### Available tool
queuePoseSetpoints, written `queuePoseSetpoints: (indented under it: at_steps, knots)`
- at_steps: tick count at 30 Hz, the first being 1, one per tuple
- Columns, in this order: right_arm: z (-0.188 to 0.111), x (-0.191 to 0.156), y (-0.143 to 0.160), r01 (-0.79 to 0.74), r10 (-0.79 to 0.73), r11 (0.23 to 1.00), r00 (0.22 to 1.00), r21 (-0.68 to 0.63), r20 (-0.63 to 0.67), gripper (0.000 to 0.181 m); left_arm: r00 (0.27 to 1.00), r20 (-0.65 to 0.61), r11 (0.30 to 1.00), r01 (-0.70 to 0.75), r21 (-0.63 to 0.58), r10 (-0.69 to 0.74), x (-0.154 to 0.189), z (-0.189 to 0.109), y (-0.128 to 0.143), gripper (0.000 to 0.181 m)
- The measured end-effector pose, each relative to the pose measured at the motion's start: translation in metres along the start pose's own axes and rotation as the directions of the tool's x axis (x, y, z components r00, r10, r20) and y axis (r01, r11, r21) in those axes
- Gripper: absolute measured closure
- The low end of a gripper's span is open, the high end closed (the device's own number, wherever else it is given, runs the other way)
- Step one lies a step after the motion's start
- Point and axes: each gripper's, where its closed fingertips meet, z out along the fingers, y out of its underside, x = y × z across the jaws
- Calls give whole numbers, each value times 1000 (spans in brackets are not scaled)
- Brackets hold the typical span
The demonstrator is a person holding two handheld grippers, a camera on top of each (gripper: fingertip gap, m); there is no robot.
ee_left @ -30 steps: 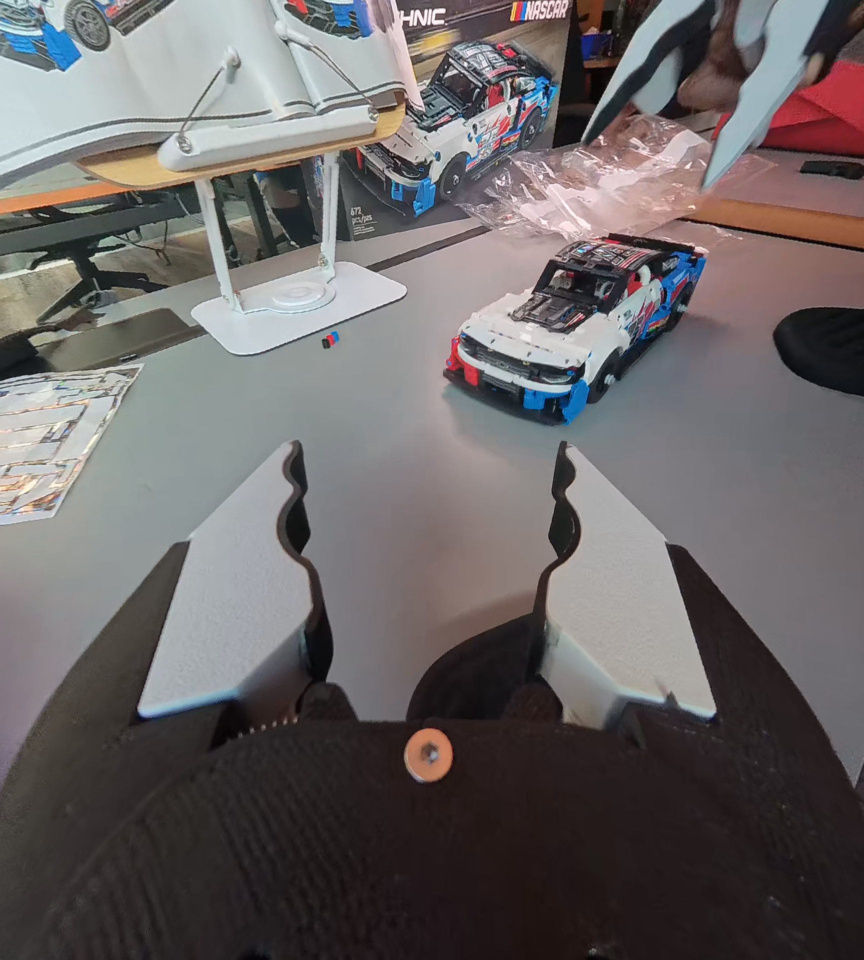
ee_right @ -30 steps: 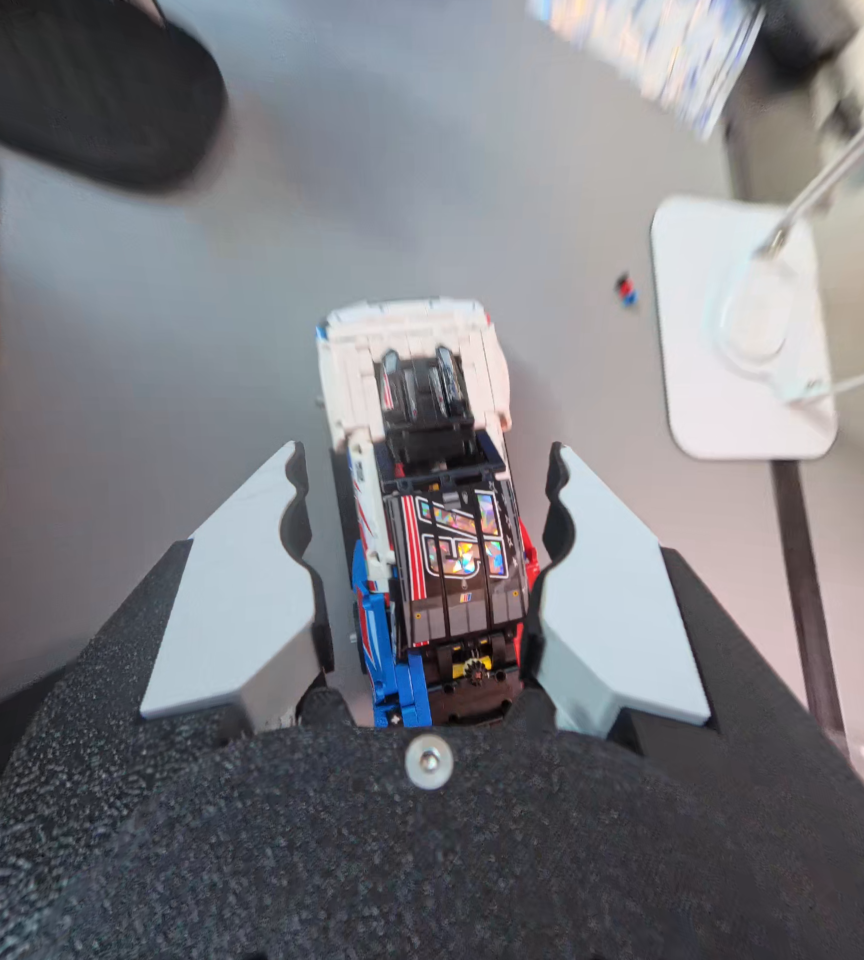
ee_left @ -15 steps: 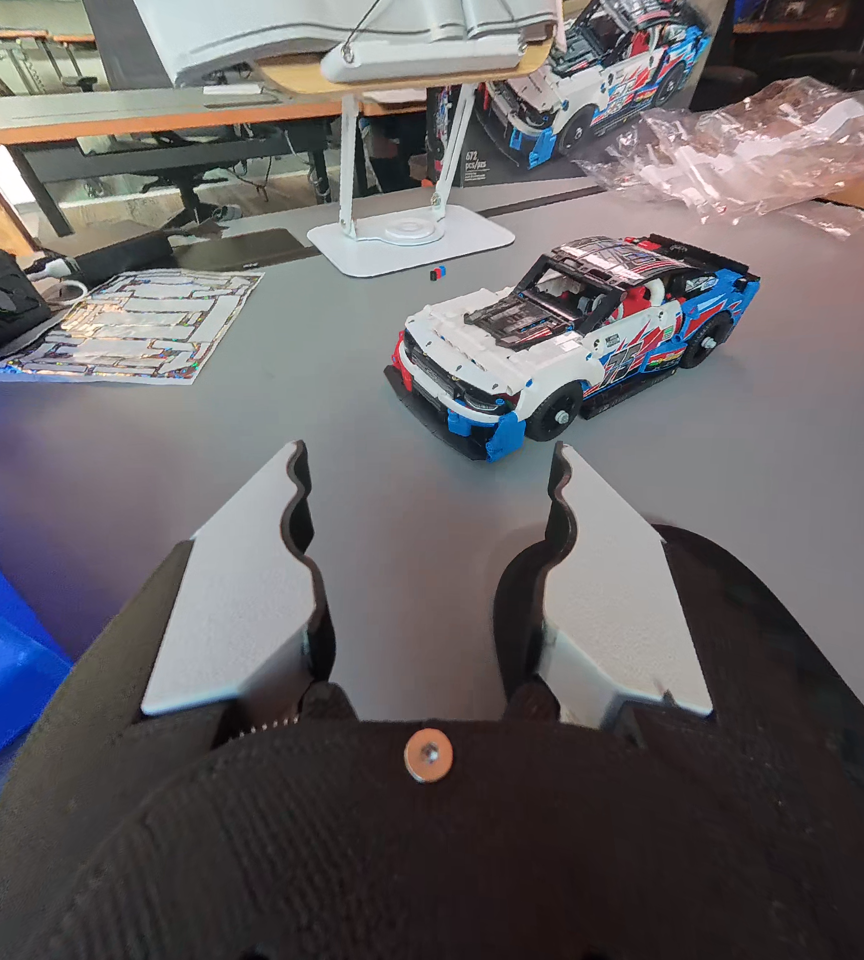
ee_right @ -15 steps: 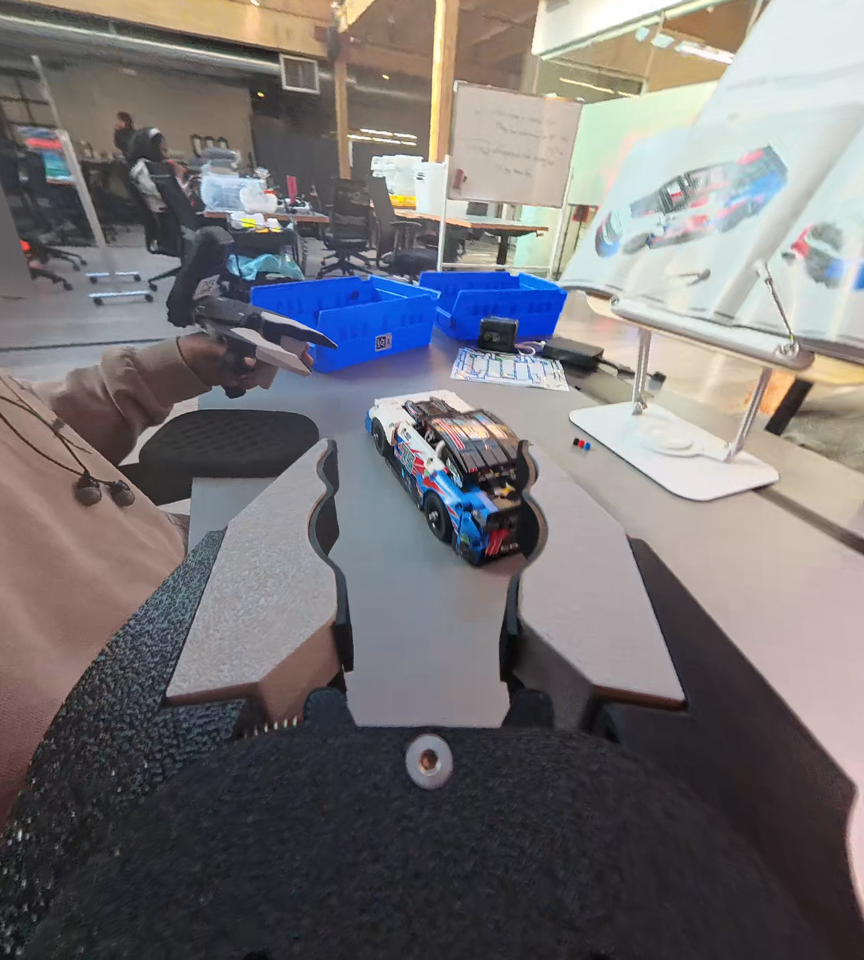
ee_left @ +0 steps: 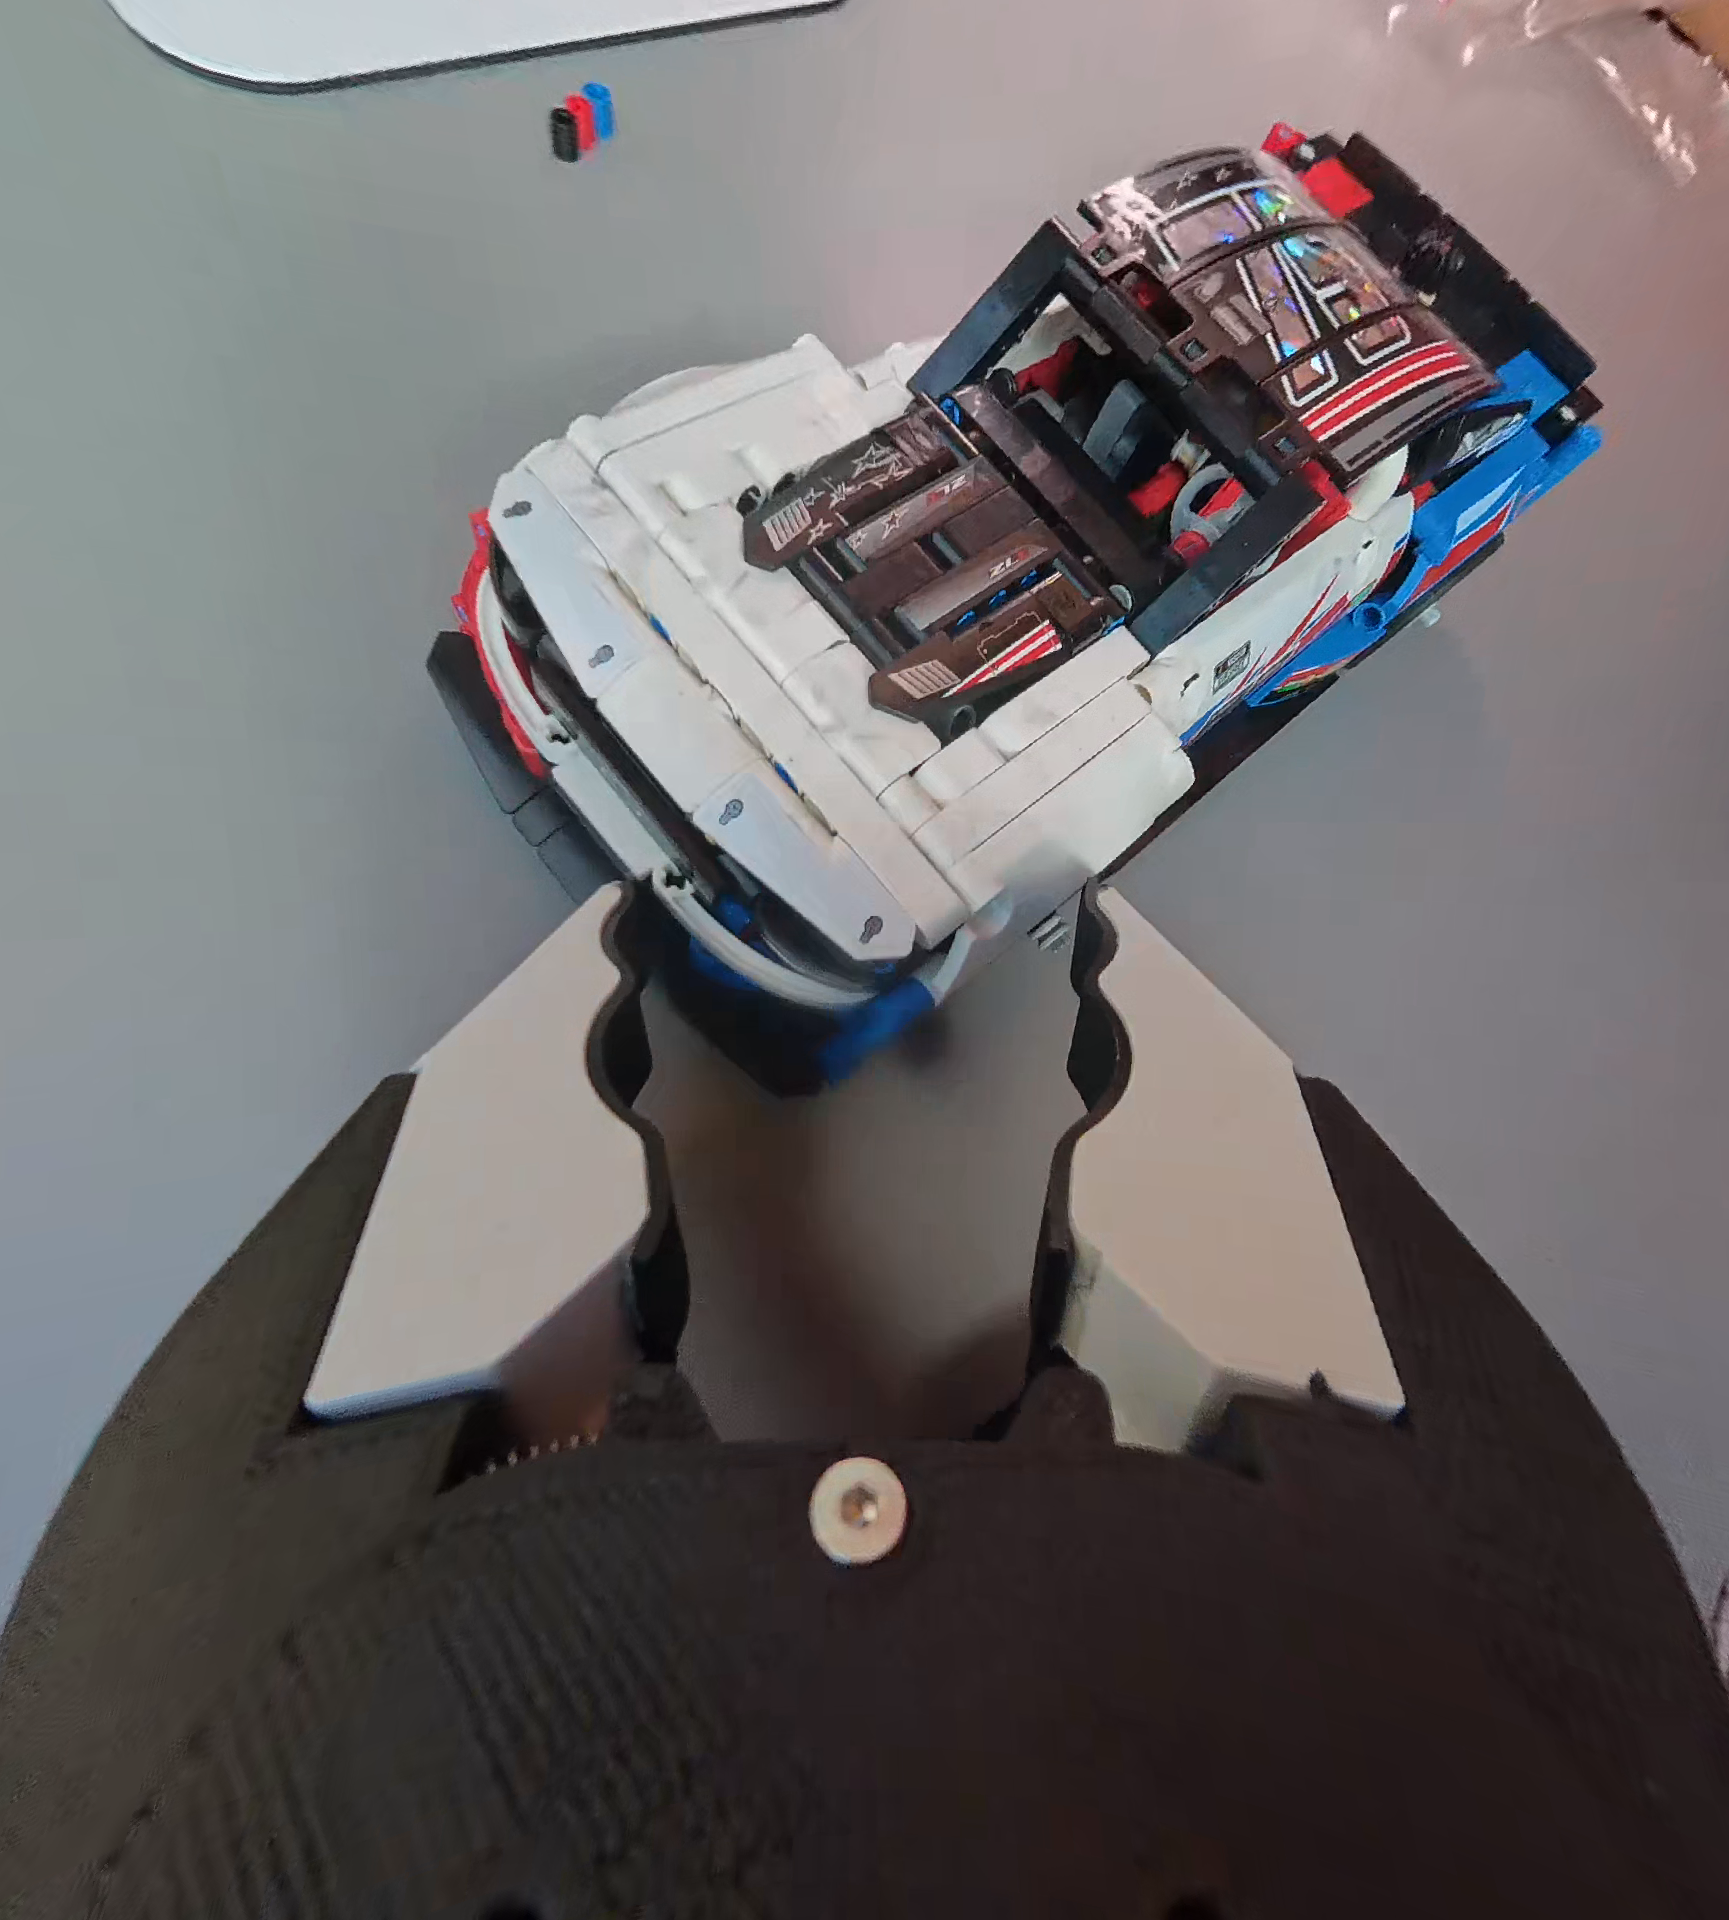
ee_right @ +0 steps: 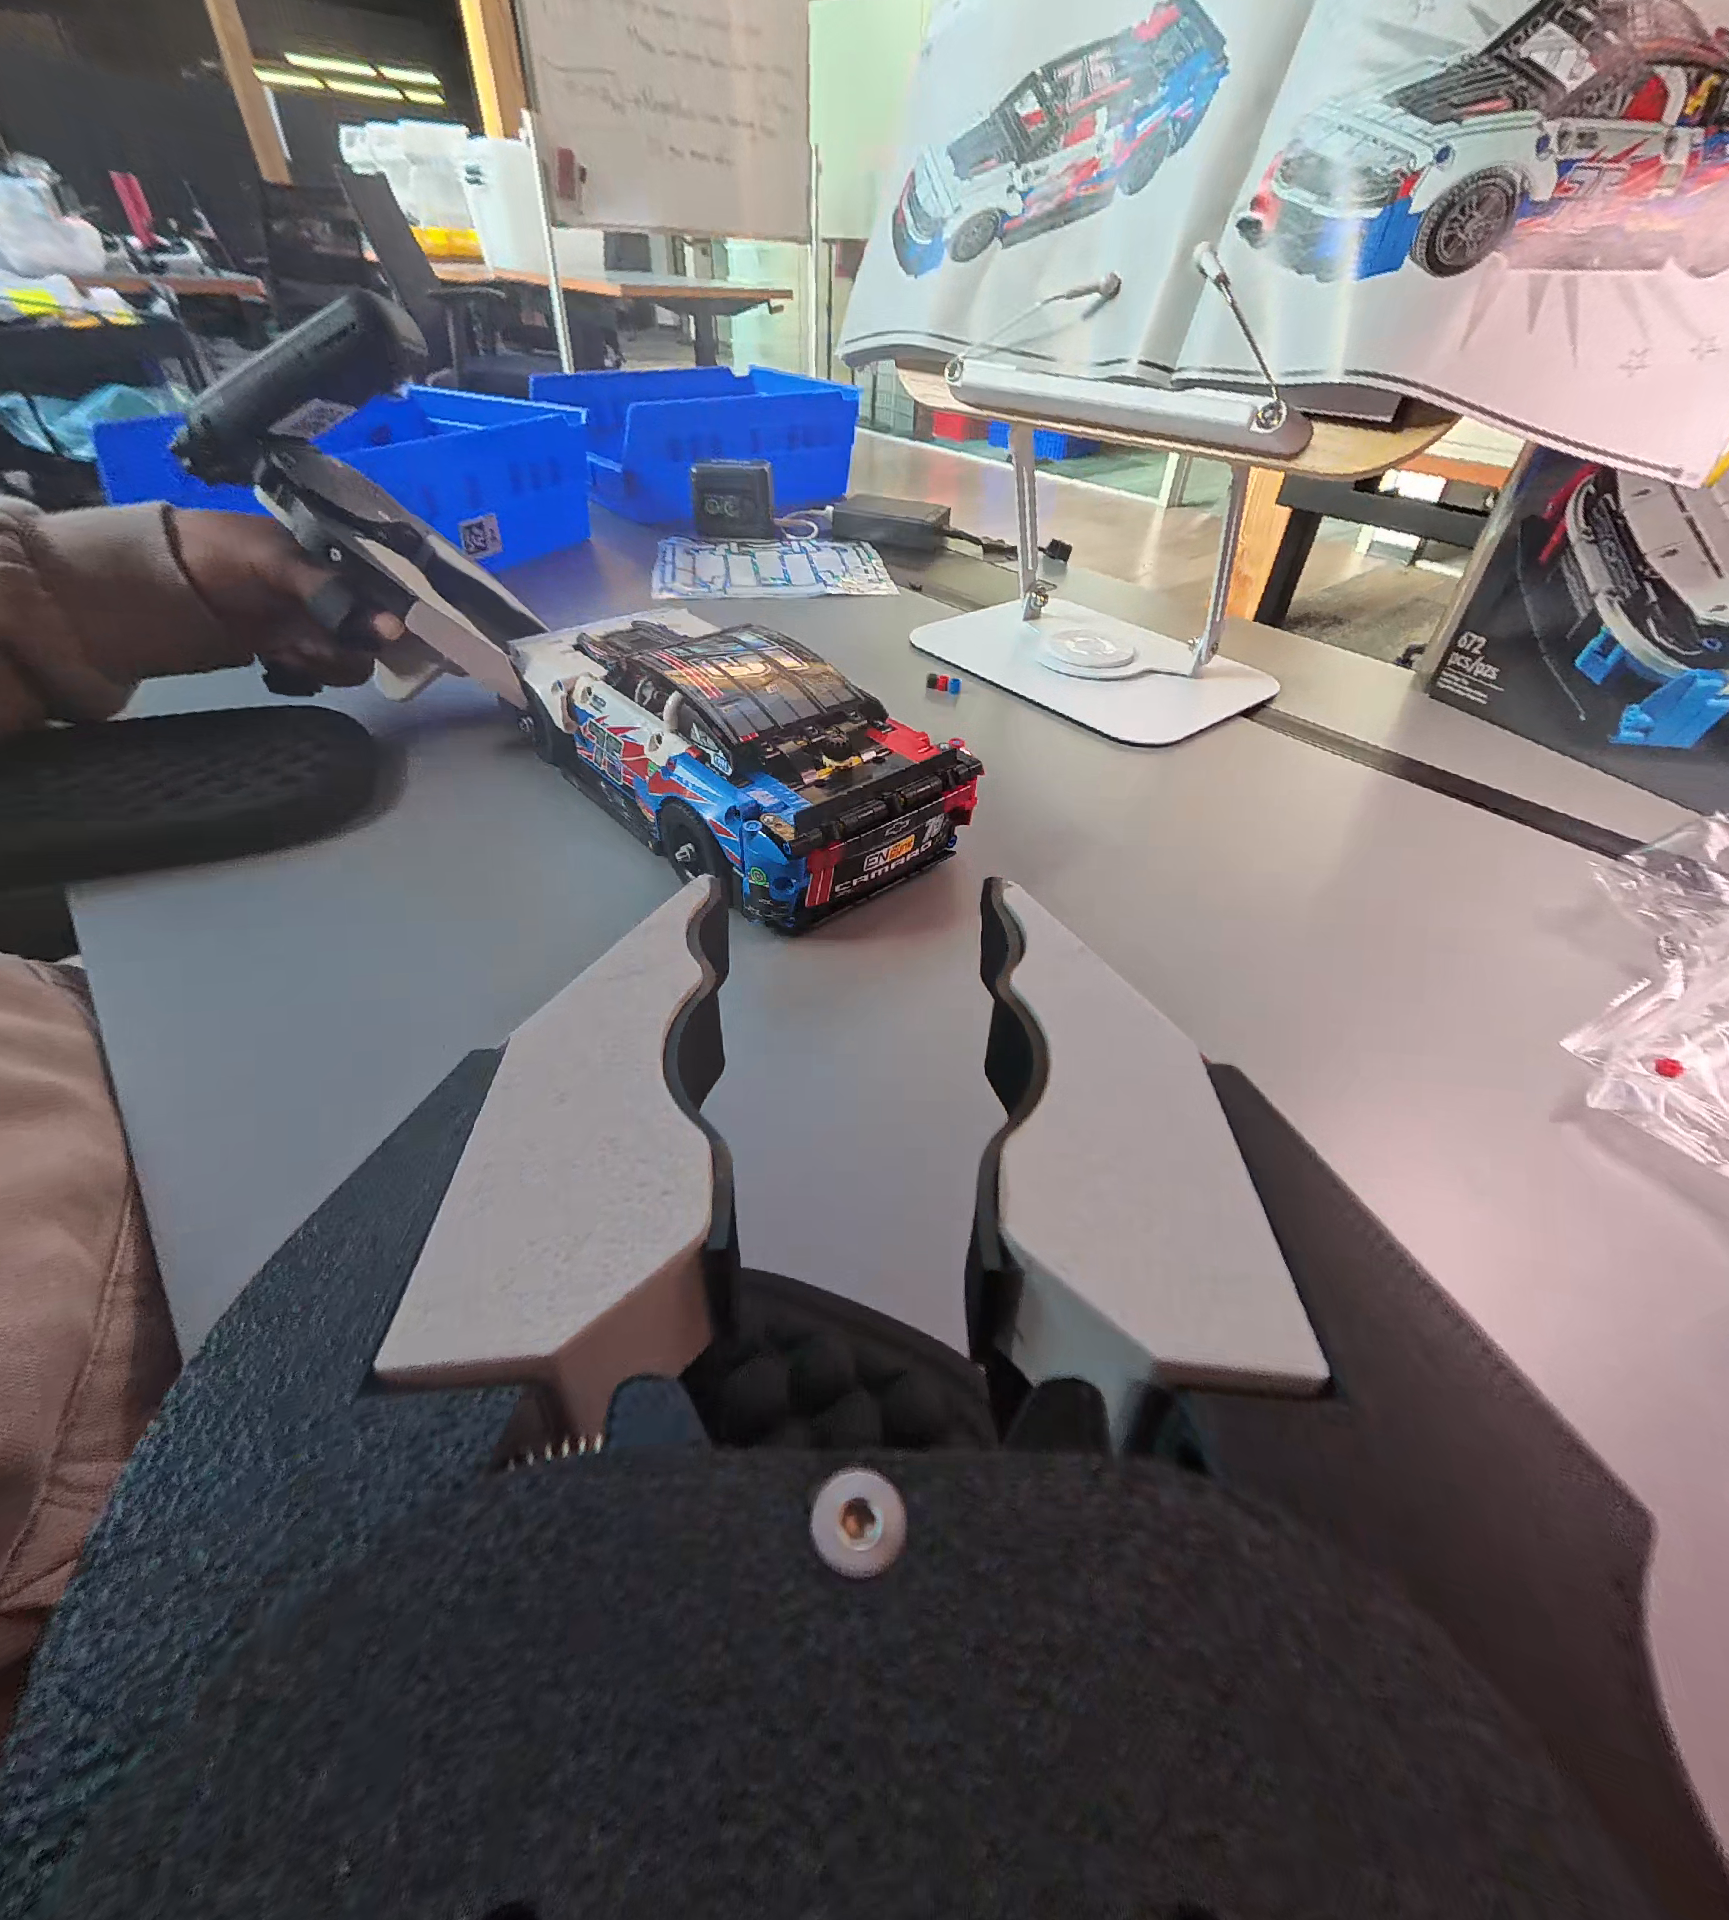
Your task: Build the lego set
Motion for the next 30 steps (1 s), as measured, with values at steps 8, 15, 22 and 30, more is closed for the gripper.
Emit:
queuePoseSetpoints:
  at_steps: [8, 15, 22, 30]
  knots:
    - [-4, 88, 71, -11, -134, 910, 939, -415, -318, 91, 937, -77, 940, -342, -3, 340, 100, 49, -35, 105]
    - [-46, 153, 109, -193, -32, 875, 892, -444, -451, 68, 952, 118, 863, -307, 401, 283, 96, -39, -66, 103]
    - [-77, 199, 116, -274, -1, 859, 845, -433, -535, 68, 972, 203, 868, -203, 454, 121, 59, -81, -30, 100]
    - [-42, 170, 110, -236, 25, 893, 875, -383, -483, 71, 985, 174, 866, -105, 489, 21, 43, -82, -21, 95]
